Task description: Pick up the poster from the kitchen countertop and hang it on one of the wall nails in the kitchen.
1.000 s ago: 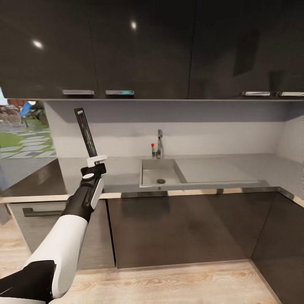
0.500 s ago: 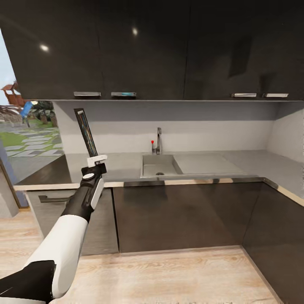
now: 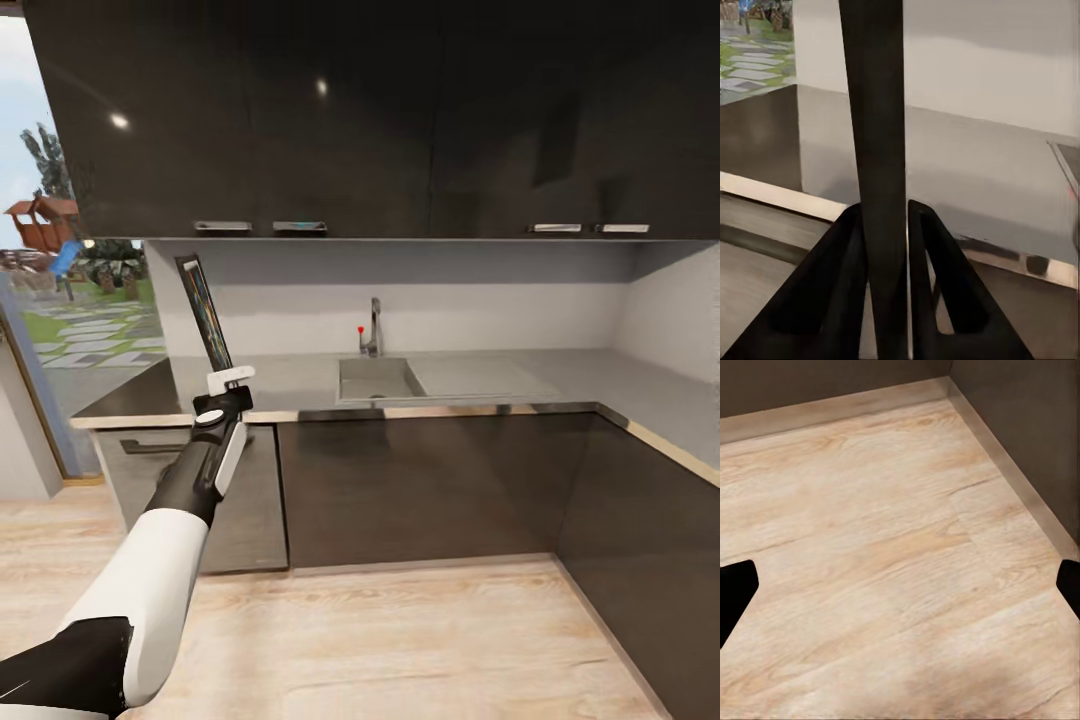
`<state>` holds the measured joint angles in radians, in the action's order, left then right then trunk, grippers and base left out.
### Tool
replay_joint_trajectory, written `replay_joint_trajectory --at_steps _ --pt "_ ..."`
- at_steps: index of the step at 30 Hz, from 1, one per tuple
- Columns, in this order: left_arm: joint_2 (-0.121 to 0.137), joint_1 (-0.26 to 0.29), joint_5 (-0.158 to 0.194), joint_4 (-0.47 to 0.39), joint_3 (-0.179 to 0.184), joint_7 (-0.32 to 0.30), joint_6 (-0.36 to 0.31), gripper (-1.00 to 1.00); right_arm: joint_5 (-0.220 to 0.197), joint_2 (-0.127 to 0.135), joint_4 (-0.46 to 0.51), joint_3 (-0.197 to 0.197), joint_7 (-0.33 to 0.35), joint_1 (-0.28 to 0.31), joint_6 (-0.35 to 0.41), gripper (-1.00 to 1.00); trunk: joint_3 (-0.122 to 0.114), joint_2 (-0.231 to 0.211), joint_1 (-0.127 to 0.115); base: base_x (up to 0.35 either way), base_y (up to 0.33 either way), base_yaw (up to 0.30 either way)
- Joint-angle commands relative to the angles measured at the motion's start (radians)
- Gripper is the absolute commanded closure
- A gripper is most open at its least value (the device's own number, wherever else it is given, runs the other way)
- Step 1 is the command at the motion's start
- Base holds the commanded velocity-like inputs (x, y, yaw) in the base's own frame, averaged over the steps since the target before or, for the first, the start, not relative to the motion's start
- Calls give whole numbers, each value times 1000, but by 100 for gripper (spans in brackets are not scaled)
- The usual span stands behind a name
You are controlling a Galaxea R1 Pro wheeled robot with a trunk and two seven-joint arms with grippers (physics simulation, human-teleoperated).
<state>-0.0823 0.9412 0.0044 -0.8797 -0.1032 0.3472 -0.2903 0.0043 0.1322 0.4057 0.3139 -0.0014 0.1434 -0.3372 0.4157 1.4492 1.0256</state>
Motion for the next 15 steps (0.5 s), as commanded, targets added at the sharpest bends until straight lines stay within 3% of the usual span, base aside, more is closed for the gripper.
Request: replay_joint_trajectory --at_steps 1,8,15 --pt "-1 1 -1 -9 -1 4 -6 100 0 0 -1 2 0 1 -3 -100 1 1 -1 -340 0 0" --pt "-6 -1 0 -57 1 -9 -7 100 0 0 -1 2 0 1 -3 -100 1 1 -1 -340 0 0" --pt "-8 -26 0 -135 1 -255 -15 100 2 0 -1 2 1 1 -3 -100 1 1 -1 -223 0 0"
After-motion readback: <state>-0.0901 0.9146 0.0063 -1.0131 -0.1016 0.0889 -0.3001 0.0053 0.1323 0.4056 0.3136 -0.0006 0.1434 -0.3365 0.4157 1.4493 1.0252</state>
